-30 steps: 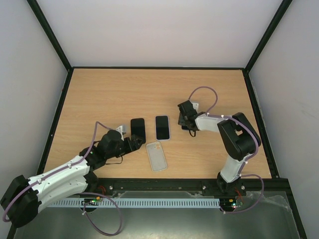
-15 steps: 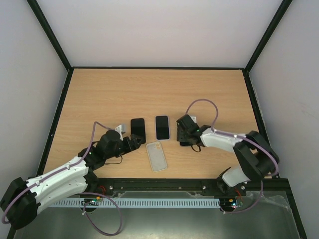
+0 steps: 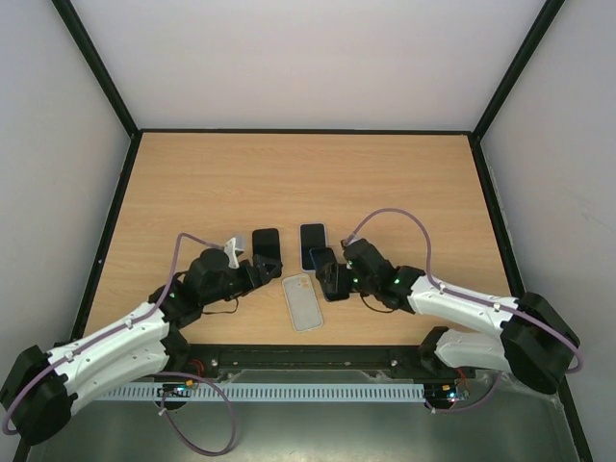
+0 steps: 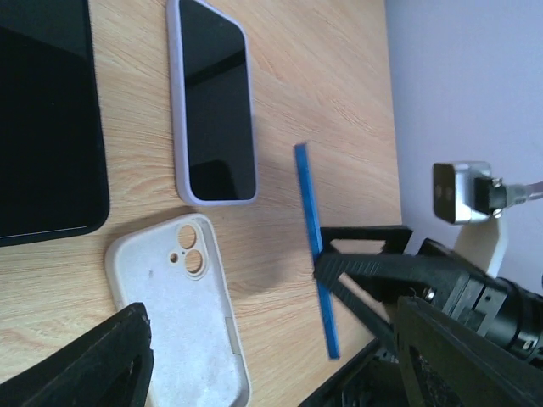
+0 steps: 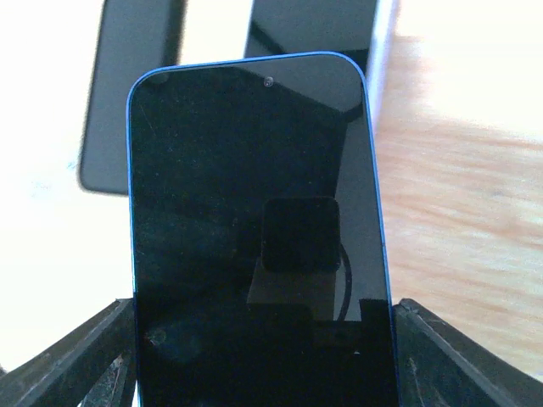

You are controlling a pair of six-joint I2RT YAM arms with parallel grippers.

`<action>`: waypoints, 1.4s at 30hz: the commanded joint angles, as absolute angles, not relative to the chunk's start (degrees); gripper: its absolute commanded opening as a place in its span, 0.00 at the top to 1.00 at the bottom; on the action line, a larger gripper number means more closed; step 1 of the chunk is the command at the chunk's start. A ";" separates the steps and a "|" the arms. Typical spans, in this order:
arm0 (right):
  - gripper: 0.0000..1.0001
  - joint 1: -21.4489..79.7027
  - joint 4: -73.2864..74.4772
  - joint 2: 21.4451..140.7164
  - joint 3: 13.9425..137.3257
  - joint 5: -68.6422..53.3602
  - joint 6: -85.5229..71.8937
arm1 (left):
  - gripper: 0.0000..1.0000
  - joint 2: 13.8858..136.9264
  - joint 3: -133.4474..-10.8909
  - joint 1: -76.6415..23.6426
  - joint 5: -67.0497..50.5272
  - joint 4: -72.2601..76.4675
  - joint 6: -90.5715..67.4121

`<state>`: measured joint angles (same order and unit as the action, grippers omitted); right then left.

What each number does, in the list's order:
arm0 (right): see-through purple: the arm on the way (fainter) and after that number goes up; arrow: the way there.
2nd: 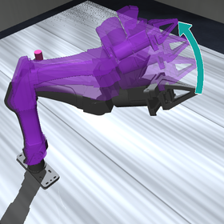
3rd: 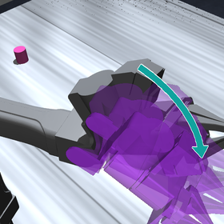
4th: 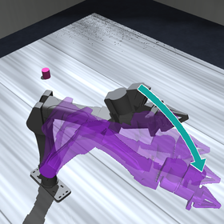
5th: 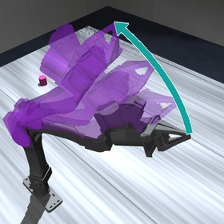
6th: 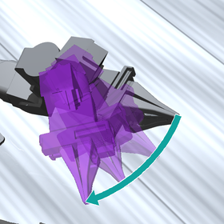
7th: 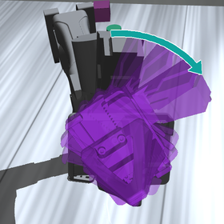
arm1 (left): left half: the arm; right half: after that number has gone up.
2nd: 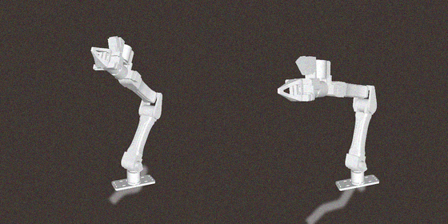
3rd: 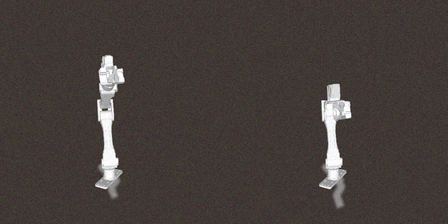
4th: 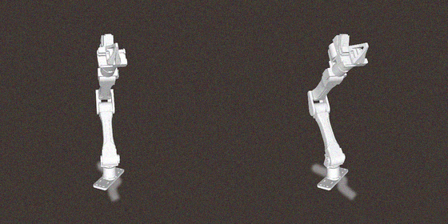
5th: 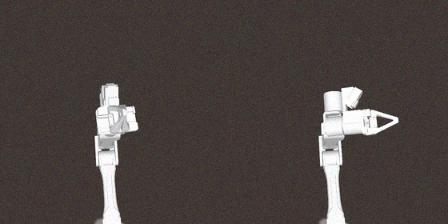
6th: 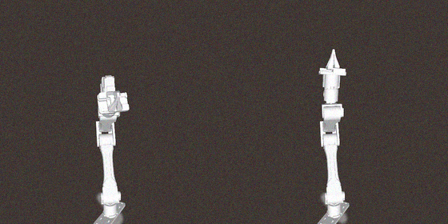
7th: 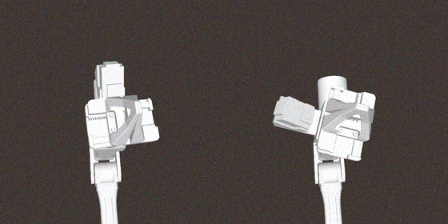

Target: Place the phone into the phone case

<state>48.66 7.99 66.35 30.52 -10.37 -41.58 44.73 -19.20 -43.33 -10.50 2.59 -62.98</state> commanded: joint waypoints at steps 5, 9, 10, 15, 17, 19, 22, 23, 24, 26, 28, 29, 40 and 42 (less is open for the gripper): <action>0.50 57.56 -7.70 69.04 29.69 -13.55 -51.70 | 0.28 46.78 -19.49 -43.22 -13.63 7.34 -64.48; 0.50 61.09 -12.34 72.66 30.45 -13.36 -55.05 | 0.34 47.23 -16.88 -43.24 -15.13 11.60 -66.66; 0.50 61.82 -12.99 73.62 30.76 -13.29 -55.65 | 0.36 47.46 -16.59 -43.24 -15.62 12.62 -66.92; 0.50 64.84 -15.39 74.82 30.15 -10.37 -59.07 | 0.50 48.43 -16.52 -43.33 -16.05 14.10 -66.80; 0.50 65.34 -16.55 74.79 29.45 -9.76 -60.18 | 0.54 48.80 -16.30 -43.33 -15.80 13.90 -66.42; 0.50 65.64 -17.05 75.11 28.81 -9.36 -60.95 | 0.55 49.12 -15.71 -43.32 -15.30 13.92 -66.28; 0.50 65.75 -17.26 74.90 27.53 -8.45 -61.65 | 0.54 49.75 -14.67 -43.33 -14.81 14.84 -66.96; 0.50 65.76 -17.23 74.63 27.13 -8.03 -61.77 | 0.51 50.01 -14.50 -43.37 -14.87 15.41 -67.22; 0.50 65.75 -17.17 74.30 26.79 -7.48 -61.84 | 0.49 50.32 -14.34 -43.39 -15.01 15.69 -67.39; 0.50 65.79 -17.20 73.45 26.04 -6.32 -62.04 | 0.42 51.02 -14.45 -43.55 -15.13 15.75 -67.45; 0.50 65.81 -17.18 72.86 25.45 -5.41 -62.21 | 0.41 51.74 -14.50 -43.72 -15.36 15.99 -67.65; 0.50 65.75 -17.49 72.64 25.14 -5.21 -62.43 | 0.41 51.97 -14.40 -43.86 -15.46 16.37 -67.83; 0.50 65.75 -22.75 72.78 23.24 -8.71 -63.49 | 0.52 57.32 -12.91 -44.97 -15.49 22.99 -70.44; 0.50 65.74 -22.83 72.86 23.14 -8.77 -63.50 | 0.56 58.23 -12.99 -45.08 -15.64 24.27 -70.47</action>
